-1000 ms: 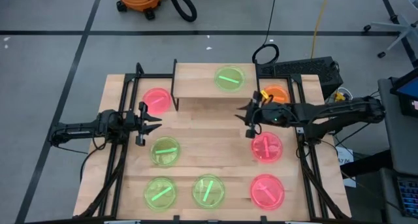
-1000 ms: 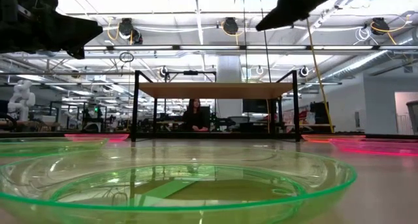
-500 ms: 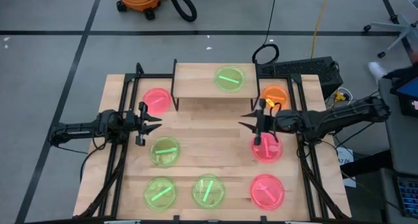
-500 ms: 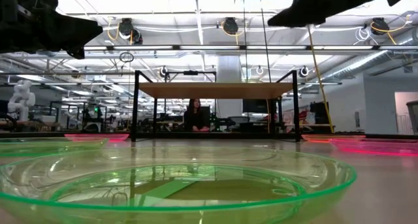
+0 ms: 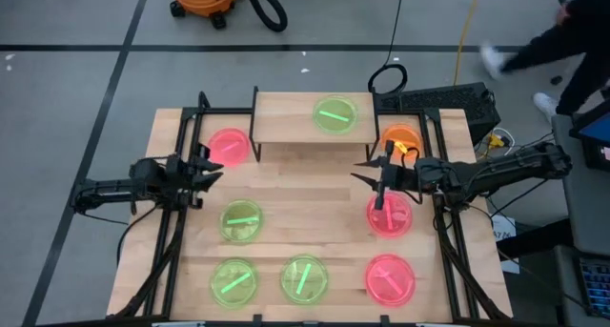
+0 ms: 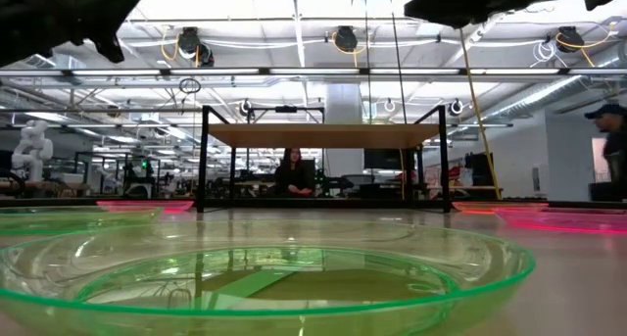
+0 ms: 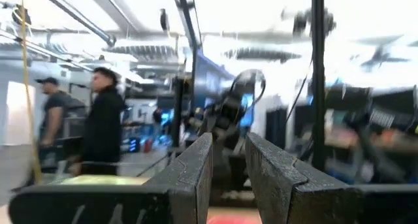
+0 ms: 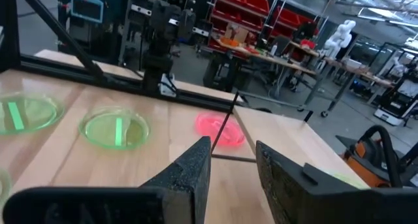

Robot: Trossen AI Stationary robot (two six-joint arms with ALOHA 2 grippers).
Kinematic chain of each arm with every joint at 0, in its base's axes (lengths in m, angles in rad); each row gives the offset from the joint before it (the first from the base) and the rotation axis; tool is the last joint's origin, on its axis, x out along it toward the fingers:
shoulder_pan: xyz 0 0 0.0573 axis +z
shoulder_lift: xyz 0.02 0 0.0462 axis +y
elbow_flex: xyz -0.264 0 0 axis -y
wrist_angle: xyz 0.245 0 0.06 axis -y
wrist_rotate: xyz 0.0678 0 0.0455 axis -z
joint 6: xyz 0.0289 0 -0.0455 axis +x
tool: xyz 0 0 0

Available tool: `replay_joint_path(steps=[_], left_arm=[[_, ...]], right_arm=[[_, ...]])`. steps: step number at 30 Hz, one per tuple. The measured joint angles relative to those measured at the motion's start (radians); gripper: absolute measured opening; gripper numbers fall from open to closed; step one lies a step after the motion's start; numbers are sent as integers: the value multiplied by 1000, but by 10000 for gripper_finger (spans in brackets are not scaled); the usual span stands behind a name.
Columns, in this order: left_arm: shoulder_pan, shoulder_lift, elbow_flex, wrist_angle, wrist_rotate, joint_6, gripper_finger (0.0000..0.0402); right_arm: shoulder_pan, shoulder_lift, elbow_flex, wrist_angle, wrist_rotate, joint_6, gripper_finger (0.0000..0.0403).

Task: Place and stack plates onto a shelf
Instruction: Stack the green plate on top of the green plate on the shelf

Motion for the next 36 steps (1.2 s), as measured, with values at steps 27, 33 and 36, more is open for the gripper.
replay_joint_path(steps=[27, 33, 36], left_arm=[[0, 89, 119, -171, -277, -150, 99], [-23, 329, 314, -354, -235, -145, 99], [-69, 496, 419, -459, -233, -159, 99]], right_arm=[[0, 0, 0, 57, 0, -31, 105], [0, 0, 0, 56, 0, -30, 105], [0, 0, 0, 56, 0, -28, 105]])
